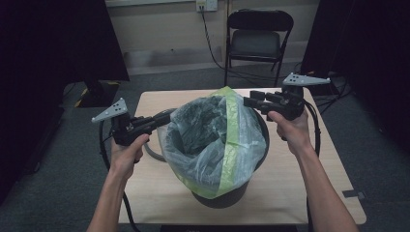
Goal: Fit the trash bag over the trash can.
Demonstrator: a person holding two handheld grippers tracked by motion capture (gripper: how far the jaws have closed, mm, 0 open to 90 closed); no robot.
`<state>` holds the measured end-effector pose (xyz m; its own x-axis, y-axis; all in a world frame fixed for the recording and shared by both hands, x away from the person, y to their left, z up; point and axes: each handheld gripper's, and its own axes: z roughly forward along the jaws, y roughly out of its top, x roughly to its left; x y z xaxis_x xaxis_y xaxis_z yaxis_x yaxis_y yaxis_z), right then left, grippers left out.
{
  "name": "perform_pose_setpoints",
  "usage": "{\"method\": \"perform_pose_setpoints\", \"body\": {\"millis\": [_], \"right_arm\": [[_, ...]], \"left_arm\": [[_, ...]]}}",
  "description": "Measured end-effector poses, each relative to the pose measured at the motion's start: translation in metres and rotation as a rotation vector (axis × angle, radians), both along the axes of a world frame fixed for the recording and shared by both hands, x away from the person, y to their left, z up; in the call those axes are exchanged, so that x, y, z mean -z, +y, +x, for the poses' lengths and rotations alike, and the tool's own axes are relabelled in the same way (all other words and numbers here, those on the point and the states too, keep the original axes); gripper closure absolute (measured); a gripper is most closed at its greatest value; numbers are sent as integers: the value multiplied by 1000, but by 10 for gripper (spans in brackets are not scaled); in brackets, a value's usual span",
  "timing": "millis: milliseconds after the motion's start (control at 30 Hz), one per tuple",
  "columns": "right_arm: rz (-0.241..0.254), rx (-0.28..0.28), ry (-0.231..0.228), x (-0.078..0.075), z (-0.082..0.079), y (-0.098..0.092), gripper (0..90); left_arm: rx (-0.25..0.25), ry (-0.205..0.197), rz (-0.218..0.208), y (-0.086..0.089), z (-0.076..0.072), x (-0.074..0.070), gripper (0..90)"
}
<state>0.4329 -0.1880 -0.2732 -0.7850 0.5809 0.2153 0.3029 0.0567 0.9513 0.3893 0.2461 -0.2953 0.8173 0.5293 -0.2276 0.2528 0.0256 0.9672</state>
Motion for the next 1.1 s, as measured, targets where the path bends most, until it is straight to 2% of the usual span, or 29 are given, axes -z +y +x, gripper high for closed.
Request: {"method": "perform_pose_setpoints", "body": {"millis": [67, 167, 267, 300, 333, 367, 433, 500, 567, 633, 700, 767, 1000, 1033, 1100], "right_arm": [[-3, -6, -3, -1, -1, 1, 548], [-11, -12, -6, -2, -2, 1, 548], [-13, -13, -3, -3, -2, 0, 549], [-11, -15, -3, -3, -2, -1, 549], [-10, -13, -6, -4, -2, -1, 548], [-8, -14, -11, -4, -3, -2, 548], [-13, -15, -13, -5, -4, -2, 546], [-17, -17, -13, -6, -5, -3, 541], [-18, -15, -13, -6, -7, -3, 537], [-20, -17, -16, -5, -8, -3, 535], [-31, -16, -16, -5, -8, -1, 545], [-51, -15, -22, -6, -8, 0, 551], [-45, -23, -32, -13, -8, 5, 531], [-44, -24, -35, -14, -9, 5, 531], [-44, -28, -34, -14, -10, 7, 532]], "left_arm": [[-3, -7, -24, -2, 6, -6, 730], [-7, -15, 14, -11, 16, -13, 642], [-9, 22, 57, -25, 33, -11, 606], [-7, 42, 52, -27, 37, -9, 604], [-2, 65, 28, -29, 40, -7, 602], [-3, 75, 28, -32, 41, -5, 598], [-11, 60, 62, -35, 39, -5, 618], [-1, 57, 64, -33, 38, -2, 709], [13, 62, 38, -29, 36, 0, 761], [-7, 37, 33, -25, 30, -1, 827], [-17, 41, 20, -22, 25, 0, 895], [-20, 34, 20, -18, 19, 1, 900], [-33, 32, 33, 0, -10, 9, 900], [-30, 41, 26, 2, -13, 9, 900], [-38, 32, 2, 6, -17, 7, 865]]}}
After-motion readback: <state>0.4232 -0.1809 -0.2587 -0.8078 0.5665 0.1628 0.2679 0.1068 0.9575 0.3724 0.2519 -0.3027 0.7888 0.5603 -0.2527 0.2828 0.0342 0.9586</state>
